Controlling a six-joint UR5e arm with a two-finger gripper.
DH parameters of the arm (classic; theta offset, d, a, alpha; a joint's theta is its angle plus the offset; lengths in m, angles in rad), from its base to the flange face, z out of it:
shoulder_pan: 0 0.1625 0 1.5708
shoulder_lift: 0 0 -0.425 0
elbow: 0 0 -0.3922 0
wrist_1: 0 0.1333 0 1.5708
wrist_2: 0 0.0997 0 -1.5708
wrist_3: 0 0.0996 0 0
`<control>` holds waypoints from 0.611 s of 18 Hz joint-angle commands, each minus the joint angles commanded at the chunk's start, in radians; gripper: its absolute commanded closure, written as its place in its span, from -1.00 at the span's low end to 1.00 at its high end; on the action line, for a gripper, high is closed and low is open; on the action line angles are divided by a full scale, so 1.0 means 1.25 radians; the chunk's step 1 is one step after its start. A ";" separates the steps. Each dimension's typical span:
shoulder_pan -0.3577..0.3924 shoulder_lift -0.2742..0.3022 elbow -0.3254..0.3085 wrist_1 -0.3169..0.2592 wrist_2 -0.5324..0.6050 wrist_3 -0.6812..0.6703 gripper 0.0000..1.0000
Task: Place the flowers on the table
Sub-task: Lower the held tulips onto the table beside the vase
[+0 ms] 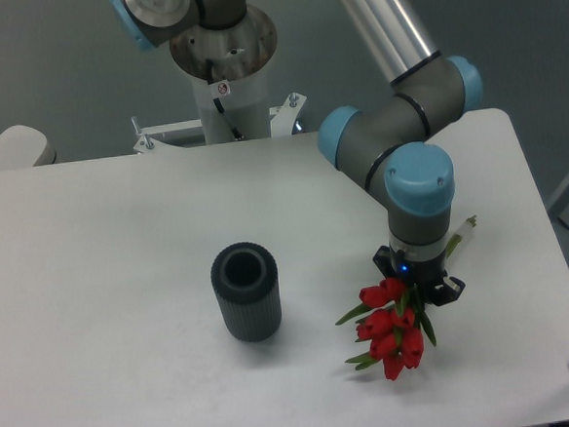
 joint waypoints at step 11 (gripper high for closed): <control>0.000 0.007 0.006 0.001 0.009 0.001 -0.76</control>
